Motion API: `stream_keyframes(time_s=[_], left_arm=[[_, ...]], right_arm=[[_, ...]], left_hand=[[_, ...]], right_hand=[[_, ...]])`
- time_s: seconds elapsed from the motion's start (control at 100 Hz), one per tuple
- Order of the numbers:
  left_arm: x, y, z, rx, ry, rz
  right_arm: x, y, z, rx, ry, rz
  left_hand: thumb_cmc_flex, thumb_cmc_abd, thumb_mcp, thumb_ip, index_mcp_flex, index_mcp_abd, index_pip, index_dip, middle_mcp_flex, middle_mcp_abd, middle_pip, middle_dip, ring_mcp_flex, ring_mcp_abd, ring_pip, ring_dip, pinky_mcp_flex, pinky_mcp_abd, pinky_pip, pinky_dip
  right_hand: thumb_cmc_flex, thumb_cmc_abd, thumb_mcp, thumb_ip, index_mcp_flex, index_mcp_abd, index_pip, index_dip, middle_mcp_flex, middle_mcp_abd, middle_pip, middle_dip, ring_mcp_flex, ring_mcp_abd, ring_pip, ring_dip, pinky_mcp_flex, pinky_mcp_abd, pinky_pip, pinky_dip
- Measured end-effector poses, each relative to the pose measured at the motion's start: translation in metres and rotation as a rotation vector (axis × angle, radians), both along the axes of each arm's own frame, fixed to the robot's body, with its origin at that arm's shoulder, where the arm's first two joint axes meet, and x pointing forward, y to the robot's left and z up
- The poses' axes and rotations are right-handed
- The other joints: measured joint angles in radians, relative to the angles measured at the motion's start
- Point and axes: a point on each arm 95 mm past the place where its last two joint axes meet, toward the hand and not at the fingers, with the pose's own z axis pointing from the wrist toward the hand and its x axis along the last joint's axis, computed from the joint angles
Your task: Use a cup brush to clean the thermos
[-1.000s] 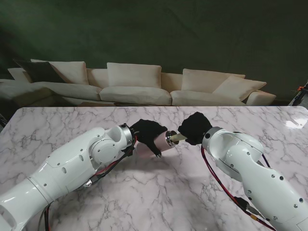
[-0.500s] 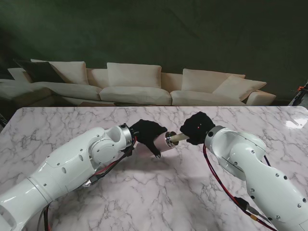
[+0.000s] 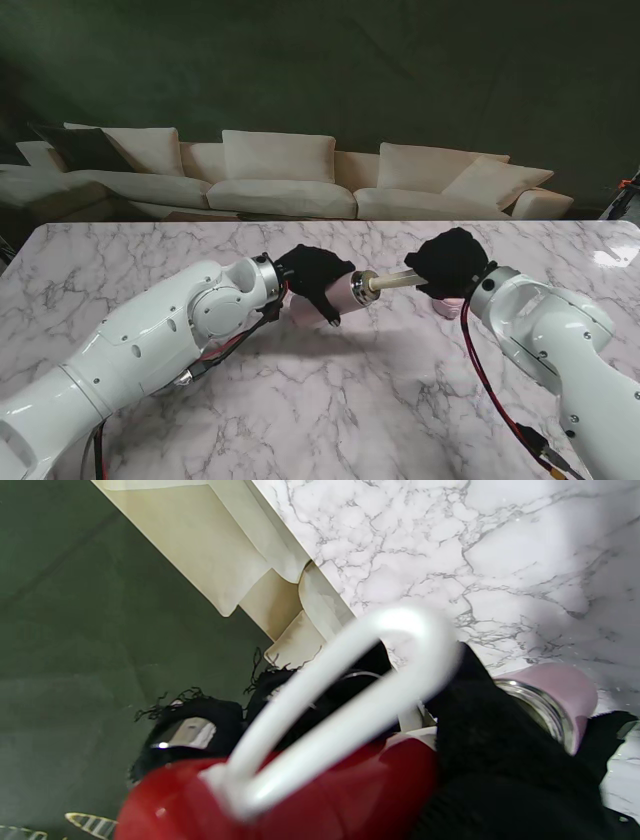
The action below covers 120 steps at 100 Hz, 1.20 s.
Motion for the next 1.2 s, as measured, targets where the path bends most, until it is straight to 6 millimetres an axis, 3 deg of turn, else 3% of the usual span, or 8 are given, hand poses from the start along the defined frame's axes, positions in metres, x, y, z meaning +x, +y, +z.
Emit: stream_keyframes(time_s=[0.47, 0.76, 0.93, 1.2], left_arm=[[0.004, 0.014, -0.007, 0.021, 0.004, 0.03], [-0.001, 0.016, -0.001, 0.002, -0.012, 0.03], [-0.001, 0.018, 0.004, -0.022, -0.025, 0.038], [-0.004, 0.02, 0.011, -0.058, -0.053, 0.041]], right_arm=[[-0.012, -0.037, 0.019, 0.007, -0.111, -0.058], [-0.022, -0.069, 0.018, 0.05, -0.191, -0.186], [-0.028, -0.083, 0.003, 0.097, -0.171, -0.271], [-0.034, -0.093, -0.047, 0.114, -0.084, -0.384]], left_hand=[[0.0, 0.0, 0.0, 0.0, 0.0, 0.0, 0.0, 0.002, 0.0, 0.0, 0.0, 0.0, 0.0, 0.0, 0.0, 0.0, 0.0, 0.0, 0.0, 0.0], [0.0, 0.0, 0.0, 0.0, 0.0, 0.0, 0.0, 0.002, 0.0, 0.0, 0.0, 0.0, 0.0, 0.0, 0.0, 0.0, 0.0, 0.0, 0.0, 0.0], [0.0, 0.0, 0.0, 0.0, 0.0, 0.0, 0.0, 0.002, 0.0, 0.0, 0.0, 0.0, 0.0, 0.0, 0.0, 0.0, 0.0, 0.0, 0.0, 0.0], [0.0, 0.0, 0.0, 0.0, 0.0, 0.0, 0.0, 0.002, 0.0, 0.0, 0.0, 0.0, 0.0, 0.0, 0.0, 0.0, 0.0, 0.0, 0.0, 0.0]], right_hand=[[0.0, -0.008, 0.051, 0.0, 0.003, 0.0, 0.0, 0.005, 0.003, -0.002, 0.003, -0.003, 0.0, 0.0, 0.006, 0.011, 0.0, 0.0, 0.0, 0.0], [0.0, 0.005, 0.061, 0.0, 0.0, 0.002, 0.0, 0.005, 0.003, 0.02, -0.036, -0.074, 0.0, 0.018, 0.008, -0.012, 0.002, 0.001, 0.0, -0.026], [0.001, 0.005, 0.061, 0.0, 0.0, 0.022, 0.0, 0.005, 0.003, 0.046, -0.089, -0.126, 0.0, 0.043, 0.008, -0.028, 0.003, 0.027, 0.0, -0.049], [0.001, 0.005, 0.061, 0.0, 0.0, 0.025, 0.0, 0.005, 0.003, 0.059, -0.105, -0.146, 0.0, 0.053, 0.008, -0.036, 0.003, 0.04, 0.0, -0.059]])
